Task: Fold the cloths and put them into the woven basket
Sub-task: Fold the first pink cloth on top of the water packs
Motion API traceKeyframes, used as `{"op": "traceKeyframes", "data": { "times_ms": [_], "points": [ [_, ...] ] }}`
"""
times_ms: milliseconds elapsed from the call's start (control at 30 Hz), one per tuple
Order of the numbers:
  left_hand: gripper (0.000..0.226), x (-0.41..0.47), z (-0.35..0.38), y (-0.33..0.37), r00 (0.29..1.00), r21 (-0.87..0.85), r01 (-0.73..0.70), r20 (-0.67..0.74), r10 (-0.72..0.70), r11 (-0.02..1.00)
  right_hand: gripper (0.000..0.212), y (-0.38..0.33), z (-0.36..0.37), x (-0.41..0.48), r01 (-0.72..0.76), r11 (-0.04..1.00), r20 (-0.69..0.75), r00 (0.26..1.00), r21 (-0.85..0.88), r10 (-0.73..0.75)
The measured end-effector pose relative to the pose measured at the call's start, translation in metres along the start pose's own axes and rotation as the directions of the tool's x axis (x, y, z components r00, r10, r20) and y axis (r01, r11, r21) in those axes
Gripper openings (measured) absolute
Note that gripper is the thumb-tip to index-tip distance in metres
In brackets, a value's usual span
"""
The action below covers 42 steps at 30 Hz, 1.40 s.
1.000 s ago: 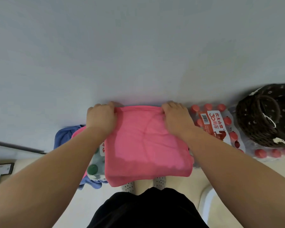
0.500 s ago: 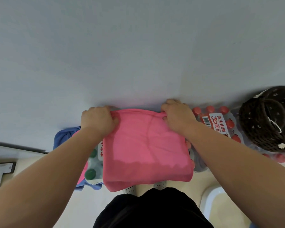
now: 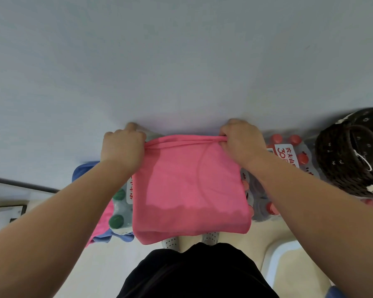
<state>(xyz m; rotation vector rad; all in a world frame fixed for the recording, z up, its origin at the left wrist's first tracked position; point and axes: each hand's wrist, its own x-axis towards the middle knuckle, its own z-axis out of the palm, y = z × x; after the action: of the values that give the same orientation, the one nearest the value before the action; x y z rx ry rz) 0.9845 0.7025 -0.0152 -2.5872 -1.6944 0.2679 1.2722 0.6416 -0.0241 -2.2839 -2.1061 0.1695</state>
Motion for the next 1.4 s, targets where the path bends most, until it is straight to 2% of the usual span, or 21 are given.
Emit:
{"op": "traceKeyframes", "data": {
  "times_ms": [133, 233, 333, 433, 533, 667, 700, 833, 933, 1067, 1200, 1300, 1400],
  "points": [
    [0.021, -0.007, 0.002, 0.0, 0.999, -0.093, 0.037, 0.012, -0.036, 0.995, 0.008, 0.001, 0.001, -0.002, -0.041, 0.998, 0.025, 0.999, 0.046, 0.04],
    [0.023, -0.01, 0.0, 0.0, 0.997, -0.129, 0.057, -0.053, -0.064, 0.99, 0.009, 0.002, 0.001, -0.005, -0.07, 0.997, -0.002, 0.998, 0.035, 0.07],
    [0.022, -0.008, -0.008, 0.001, 0.989, -0.11, 0.028, -0.14, -0.043, 0.994, 0.008, -0.001, -0.005, -0.002, -0.055, 0.998, -0.106, 0.993, 0.008, 0.055],
    [0.016, 0.002, -0.02, -0.005, 0.953, -0.152, -0.008, -0.301, -0.039, 0.988, 0.007, -0.004, -0.018, 0.004, -0.03, 1.0, -0.236, 0.971, 0.005, 0.03],
    [0.023, 0.006, -0.025, -0.014, 0.911, -0.192, -0.031, -0.409, -0.051, 0.981, 0.007, -0.004, -0.026, 0.003, 0.004, 1.0, -0.307, 0.952, 0.03, 0.006],
    [0.003, -0.01, -0.022, -0.018, 0.868, -0.254, -0.081, -0.493, -0.057, 0.964, 0.007, 0.0, -0.027, -0.012, 0.064, 0.997, -0.376, 0.925, 0.044, -0.042],
    [0.004, -0.019, -0.018, -0.018, 0.862, -0.267, -0.099, -0.504, -0.052, 0.959, 0.007, 0.002, -0.026, -0.018, 0.1, 0.994, -0.393, 0.917, 0.047, -0.073],
    [0.005, -0.068, 0.005, -0.013, 0.872, -0.338, -0.182, -0.489, -0.007, 0.923, 0.01, 0.007, -0.019, -0.056, 0.234, 0.966, -0.358, 0.916, 0.109, -0.181],
    [0.005, -0.105, 0.024, -0.008, 0.885, -0.388, -0.272, -0.46, 0.071, 0.881, 0.013, 0.008, -0.01, -0.091, 0.224, 0.957, -0.27, 0.948, 0.186, -0.17],
    [0.018, -0.135, 0.041, -0.004, 0.905, -0.469, -0.315, -0.41, 0.113, 0.825, 0.021, 0.004, 0.0, -0.128, 0.19, 0.936, -0.198, 0.971, 0.295, -0.135],
    [0.015, -0.149, 0.048, 0.001, 0.916, -0.524, -0.289, -0.396, 0.071, 0.802, 0.023, 0.0, 0.006, -0.149, 0.149, 0.922, -0.261, 0.964, 0.357, -0.055],
    [0.015, -0.153, 0.048, 0.005, 0.91, -0.497, -0.296, -0.407, 0.081, 0.816, 0.019, 0.002, 0.012, -0.153, 0.205, 0.927, -0.318, 0.943, 0.315, -0.101],
    [0.015, -0.156, 0.053, 0.005, 0.919, -0.465, -0.287, -0.381, 0.103, 0.838, 0.021, 0.005, 0.017, -0.154, 0.235, 0.928, -0.309, 0.94, 0.29, -0.141]
  ]
}}
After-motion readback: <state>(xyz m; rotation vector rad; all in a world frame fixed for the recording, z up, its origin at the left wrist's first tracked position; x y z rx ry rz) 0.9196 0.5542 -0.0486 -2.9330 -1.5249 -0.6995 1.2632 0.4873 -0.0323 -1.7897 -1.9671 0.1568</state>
